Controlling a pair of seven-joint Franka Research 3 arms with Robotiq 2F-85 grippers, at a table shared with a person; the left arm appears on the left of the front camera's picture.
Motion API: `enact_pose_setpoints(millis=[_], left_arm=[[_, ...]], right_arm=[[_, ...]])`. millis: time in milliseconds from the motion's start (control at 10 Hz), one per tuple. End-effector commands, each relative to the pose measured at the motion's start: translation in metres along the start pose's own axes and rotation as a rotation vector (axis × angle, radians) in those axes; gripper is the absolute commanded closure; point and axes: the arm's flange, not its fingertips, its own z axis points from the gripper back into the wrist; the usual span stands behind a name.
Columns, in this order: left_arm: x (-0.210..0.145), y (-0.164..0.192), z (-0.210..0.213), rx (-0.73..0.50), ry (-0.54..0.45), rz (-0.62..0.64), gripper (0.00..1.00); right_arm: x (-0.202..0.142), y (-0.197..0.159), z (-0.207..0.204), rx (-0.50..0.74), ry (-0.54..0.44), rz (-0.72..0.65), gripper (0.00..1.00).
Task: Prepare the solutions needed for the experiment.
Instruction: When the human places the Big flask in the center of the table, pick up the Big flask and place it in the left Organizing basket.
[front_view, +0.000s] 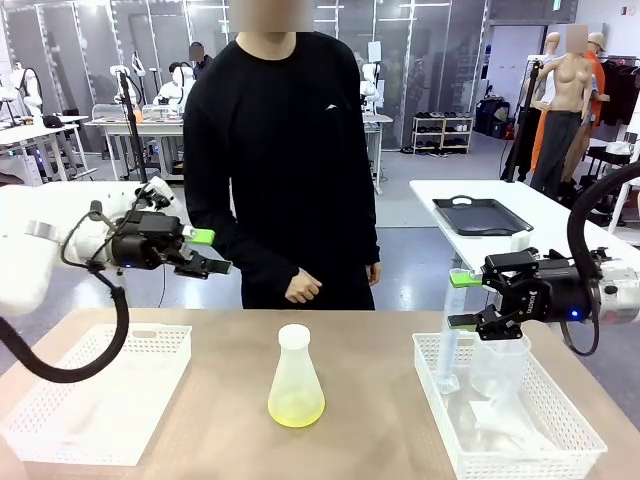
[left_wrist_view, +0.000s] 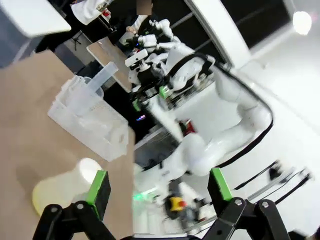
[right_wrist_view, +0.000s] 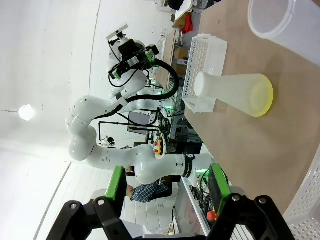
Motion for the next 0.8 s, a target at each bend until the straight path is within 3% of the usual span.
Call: enact_pose_setpoints(millis=[0,100,200,300,700], left_arm=[[0.005,0.015,-0.004,0.145,0.094,-0.266,0.0],[0.012,0.019,-0.009,0.139,0.111,-0.326,0.0],[0.018,0.023,-0.012,0.115,0.162,-0.298,0.0],[0.01,0.006,-0.007,0.089,0.101,-0.239,0.0],[0.01,0.006,-0.007,0.089,0.101,-0.239,0.0]], right_arm=[[0.0,0.0,-0.001,0.003,0.002,0.018,0.17],[0.0,0.0,-0.001,0.003,0.002,0.018,0.17],[0.0,0.0,-0.001,0.003,0.002,0.018,0.17],[0.0,0.0,-0.001,0.003,0.002,0.018,0.17],[0.0,0.0,-0.001,0.003,0.002,0.018,0.17]])
